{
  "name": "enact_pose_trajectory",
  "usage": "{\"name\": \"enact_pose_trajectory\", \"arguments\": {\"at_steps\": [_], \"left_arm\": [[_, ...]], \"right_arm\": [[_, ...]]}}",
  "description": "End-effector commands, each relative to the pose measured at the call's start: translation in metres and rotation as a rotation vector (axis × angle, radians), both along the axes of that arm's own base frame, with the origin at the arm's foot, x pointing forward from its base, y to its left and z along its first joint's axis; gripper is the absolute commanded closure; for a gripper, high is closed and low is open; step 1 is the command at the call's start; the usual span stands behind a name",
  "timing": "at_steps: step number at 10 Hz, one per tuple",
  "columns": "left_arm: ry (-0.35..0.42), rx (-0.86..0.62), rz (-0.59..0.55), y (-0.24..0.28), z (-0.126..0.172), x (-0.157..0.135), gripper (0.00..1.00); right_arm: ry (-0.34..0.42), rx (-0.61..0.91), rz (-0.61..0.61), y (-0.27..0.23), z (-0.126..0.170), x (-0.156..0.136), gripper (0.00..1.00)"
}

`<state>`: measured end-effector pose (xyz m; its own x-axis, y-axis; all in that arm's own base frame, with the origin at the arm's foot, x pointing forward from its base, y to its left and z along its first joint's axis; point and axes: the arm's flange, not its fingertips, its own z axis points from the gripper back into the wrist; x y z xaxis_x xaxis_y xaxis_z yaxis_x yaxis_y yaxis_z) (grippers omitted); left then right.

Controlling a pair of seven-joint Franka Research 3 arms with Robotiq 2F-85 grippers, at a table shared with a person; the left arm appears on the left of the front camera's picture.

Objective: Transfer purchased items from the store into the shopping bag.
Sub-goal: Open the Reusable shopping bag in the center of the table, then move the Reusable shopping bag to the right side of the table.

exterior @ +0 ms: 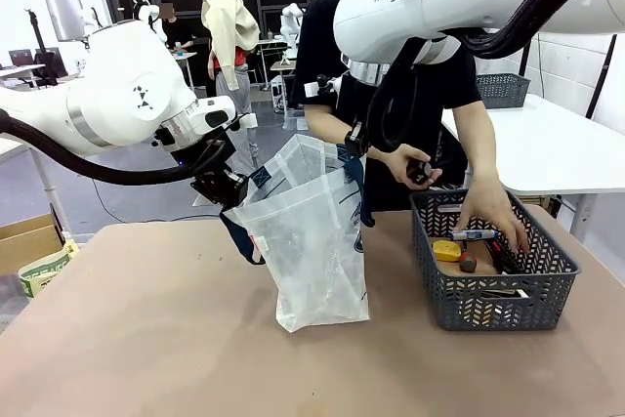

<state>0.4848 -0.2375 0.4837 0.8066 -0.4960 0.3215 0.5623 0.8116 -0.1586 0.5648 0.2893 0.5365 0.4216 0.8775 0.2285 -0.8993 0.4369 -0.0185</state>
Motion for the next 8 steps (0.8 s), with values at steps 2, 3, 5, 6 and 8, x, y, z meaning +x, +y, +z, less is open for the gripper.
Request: {"name": "enact_pose_trajectory", "arguments": {"at_steps": [2,3,5,6,8], "left_arm": [[0.001,0.004,0.002,0.001,-0.0019,-0.001,1.0],[0.001,0.004,0.002,0.001,-0.0019,-0.001,1.0],[0.001,0.004,0.002,0.001,-0.0019,-0.001,1.0],[0.001,0.004,0.002,0.001,-0.0019,-0.001,1.0],[0.001,0.004,0.002,0.001,-0.0019,-0.001,1.0]], "right_arm": [[0.004,-0.001,-0.001,0.0005,-0.0003,0.0005,1.0],[0.004,-0.001,-0.001,0.0005,-0.0003,0.0005,1.0],[0.004,-0.001,-0.001,0.0005,-0.0003,0.0005,1.0],[0.004,-0.001,-0.001,0.0005,-0.0003,0.0005,1.0],[0.004,-0.001,-0.001,0.0005,-0.0003,0.0005,1.0]]}}
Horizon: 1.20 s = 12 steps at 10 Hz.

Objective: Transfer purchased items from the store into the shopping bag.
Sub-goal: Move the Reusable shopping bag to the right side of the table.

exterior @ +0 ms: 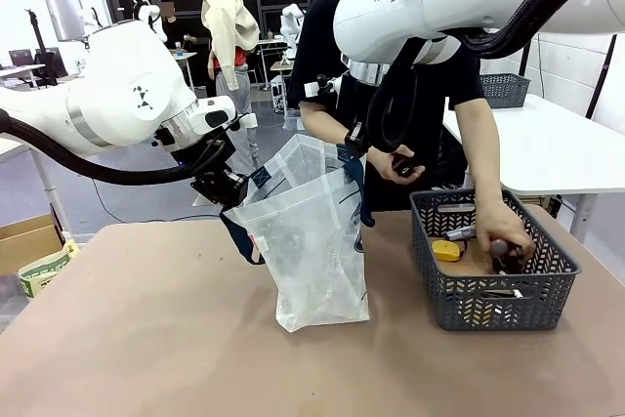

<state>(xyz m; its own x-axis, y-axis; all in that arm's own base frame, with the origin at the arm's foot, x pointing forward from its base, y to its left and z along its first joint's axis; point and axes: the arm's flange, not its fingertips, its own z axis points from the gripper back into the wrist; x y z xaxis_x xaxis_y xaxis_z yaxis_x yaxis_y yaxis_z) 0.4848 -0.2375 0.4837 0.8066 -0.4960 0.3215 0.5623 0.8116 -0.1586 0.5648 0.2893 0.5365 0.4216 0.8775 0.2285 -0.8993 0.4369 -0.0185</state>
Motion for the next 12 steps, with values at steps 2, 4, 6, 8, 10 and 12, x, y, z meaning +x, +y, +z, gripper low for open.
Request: {"name": "enact_pose_trajectory", "arguments": {"at_steps": [2,4,6,8,10,12], "left_arm": [[0.001,0.004,0.002,0.001,-0.0019,-0.001,1.0],[0.001,0.004,0.002,0.001,-0.0019,-0.001,1.0],[0.001,0.004,0.002,0.001,-0.0019,-0.001,1.0],[0.001,0.004,0.002,0.001,-0.0019,-0.001,1.0],[0.001,0.004,0.002,0.001,-0.0019,-0.001,1.0],[0.001,0.004,0.002,0.001,-0.0019,-0.001,1.0]], "right_arm": [[0.004,-0.001,-0.001,0.0005,-0.0003,0.0005,1.0],[0.004,-0.001,-0.001,0.0005,-0.0003,0.0005,1.0],[0.004,-0.001,-0.001,0.0005,-0.0003,0.0005,1.0],[0.004,-0.001,-0.001,0.0005,-0.0003,0.0005,1.0],[0.004,-0.001,-0.001,0.0005,-0.0003,0.0005,1.0],[0.004,-0.001,-0.001,0.0005,-0.0003,0.0005,1.0]]}}
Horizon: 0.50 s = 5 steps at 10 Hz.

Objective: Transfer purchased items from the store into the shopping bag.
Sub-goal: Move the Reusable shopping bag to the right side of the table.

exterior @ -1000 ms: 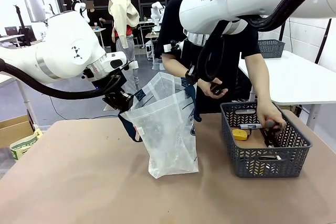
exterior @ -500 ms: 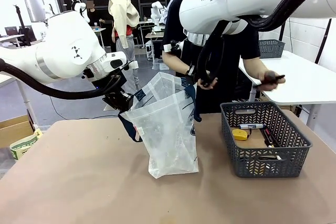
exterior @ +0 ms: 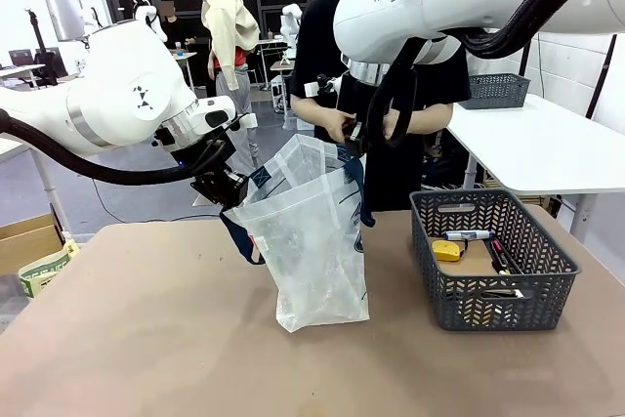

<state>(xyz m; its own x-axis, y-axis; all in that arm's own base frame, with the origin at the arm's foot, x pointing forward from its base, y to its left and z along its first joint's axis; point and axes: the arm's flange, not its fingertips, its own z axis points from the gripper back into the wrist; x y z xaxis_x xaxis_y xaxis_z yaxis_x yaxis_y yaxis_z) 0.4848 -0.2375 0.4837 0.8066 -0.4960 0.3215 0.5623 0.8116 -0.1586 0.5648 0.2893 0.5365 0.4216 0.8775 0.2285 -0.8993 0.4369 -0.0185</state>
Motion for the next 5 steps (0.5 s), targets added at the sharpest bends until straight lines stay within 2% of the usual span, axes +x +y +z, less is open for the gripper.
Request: {"name": "enact_pose_trajectory", "arguments": {"at_steps": [1,5], "left_arm": [[0.001,0.004,0.002,0.001,-0.0019,-0.001,1.0],[0.001,0.004,0.002,0.001,-0.0019,-0.001,1.0]], "right_arm": [[0.004,-0.001,-0.001,0.0005,-0.0003,0.0005,1.0],[0.004,-0.001,-0.001,0.0005,-0.0003,0.0005,1.0]]}}
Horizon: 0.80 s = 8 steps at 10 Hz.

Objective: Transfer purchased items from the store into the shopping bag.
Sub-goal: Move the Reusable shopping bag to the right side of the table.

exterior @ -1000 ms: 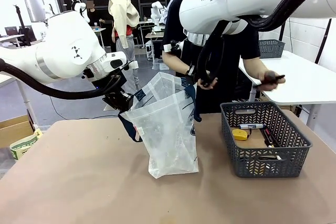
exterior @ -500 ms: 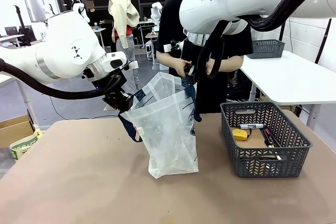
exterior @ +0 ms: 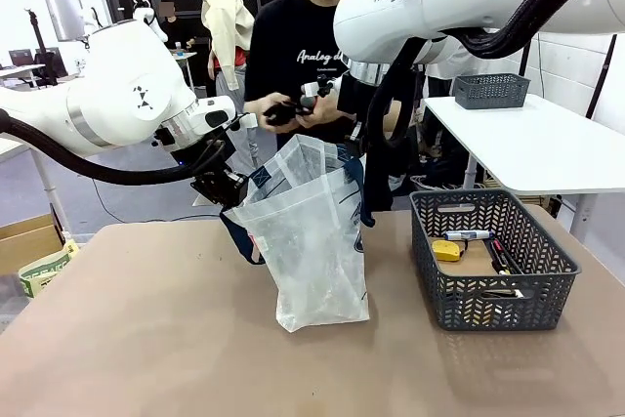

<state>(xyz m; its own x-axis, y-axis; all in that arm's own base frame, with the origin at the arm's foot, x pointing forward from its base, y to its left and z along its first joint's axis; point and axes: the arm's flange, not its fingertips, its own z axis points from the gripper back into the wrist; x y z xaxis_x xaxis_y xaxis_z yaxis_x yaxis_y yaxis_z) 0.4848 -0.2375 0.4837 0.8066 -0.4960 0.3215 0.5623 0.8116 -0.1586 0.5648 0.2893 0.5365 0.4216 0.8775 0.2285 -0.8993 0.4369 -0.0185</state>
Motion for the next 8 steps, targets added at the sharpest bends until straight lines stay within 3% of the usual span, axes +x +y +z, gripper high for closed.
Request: {"name": "enact_pose_trajectory", "arguments": {"at_steps": [1,8], "left_arm": [[0.001,0.004,0.002,0.001,-0.0019,-0.001,1.0],[0.001,0.004,0.002,0.001,-0.0019,-0.001,1.0]], "right_arm": [[0.004,-0.001,-0.001,0.0005,-0.0003,0.0005,1.0],[0.004,-0.001,-0.001,0.0005,-0.0003,0.0005,1.0]]}}
